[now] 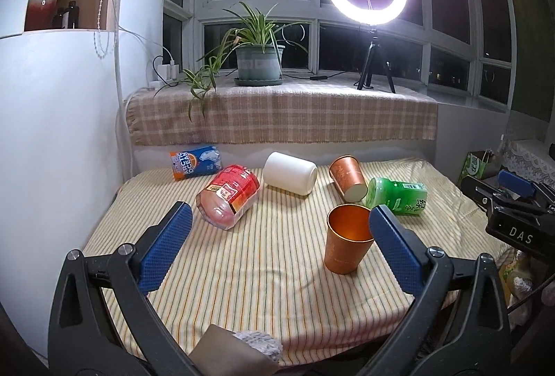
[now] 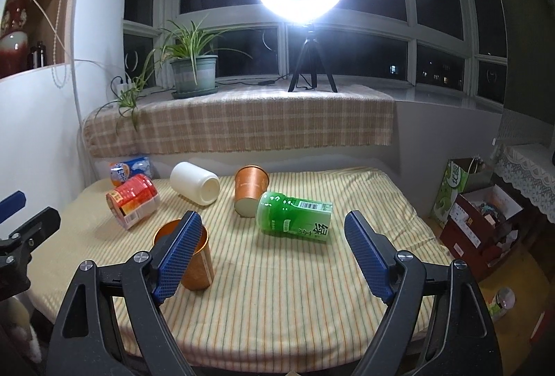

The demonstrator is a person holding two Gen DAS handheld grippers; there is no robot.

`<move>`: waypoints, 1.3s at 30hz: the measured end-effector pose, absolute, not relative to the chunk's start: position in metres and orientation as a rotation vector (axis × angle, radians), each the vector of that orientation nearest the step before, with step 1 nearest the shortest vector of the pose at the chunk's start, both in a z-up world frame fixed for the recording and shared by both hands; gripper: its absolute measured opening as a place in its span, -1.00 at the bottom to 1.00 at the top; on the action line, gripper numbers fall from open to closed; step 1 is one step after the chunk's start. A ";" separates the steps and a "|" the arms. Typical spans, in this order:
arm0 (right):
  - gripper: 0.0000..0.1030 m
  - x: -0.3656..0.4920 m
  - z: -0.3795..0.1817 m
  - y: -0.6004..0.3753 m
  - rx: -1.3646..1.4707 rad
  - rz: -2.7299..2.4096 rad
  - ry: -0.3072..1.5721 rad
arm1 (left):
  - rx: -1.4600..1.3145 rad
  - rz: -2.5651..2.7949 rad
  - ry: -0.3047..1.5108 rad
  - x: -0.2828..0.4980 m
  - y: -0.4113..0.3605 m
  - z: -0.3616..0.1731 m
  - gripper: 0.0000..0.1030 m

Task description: Flip cup upright

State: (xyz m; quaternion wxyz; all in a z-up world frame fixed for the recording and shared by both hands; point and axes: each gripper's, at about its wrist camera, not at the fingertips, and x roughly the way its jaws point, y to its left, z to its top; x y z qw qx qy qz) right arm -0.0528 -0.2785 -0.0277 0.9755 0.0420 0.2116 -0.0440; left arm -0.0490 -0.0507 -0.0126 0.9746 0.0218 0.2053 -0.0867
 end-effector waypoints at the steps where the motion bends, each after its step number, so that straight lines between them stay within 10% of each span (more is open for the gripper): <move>1: 0.64 -0.054 -0.027 -0.278 0.086 -0.090 0.422 | 0.044 -0.174 0.415 -0.049 -0.051 -0.013 1.00; 39: 0.64 -0.054 -0.027 -0.281 0.088 -0.089 0.417 | 0.053 -0.163 0.415 -0.046 -0.053 -0.015 1.00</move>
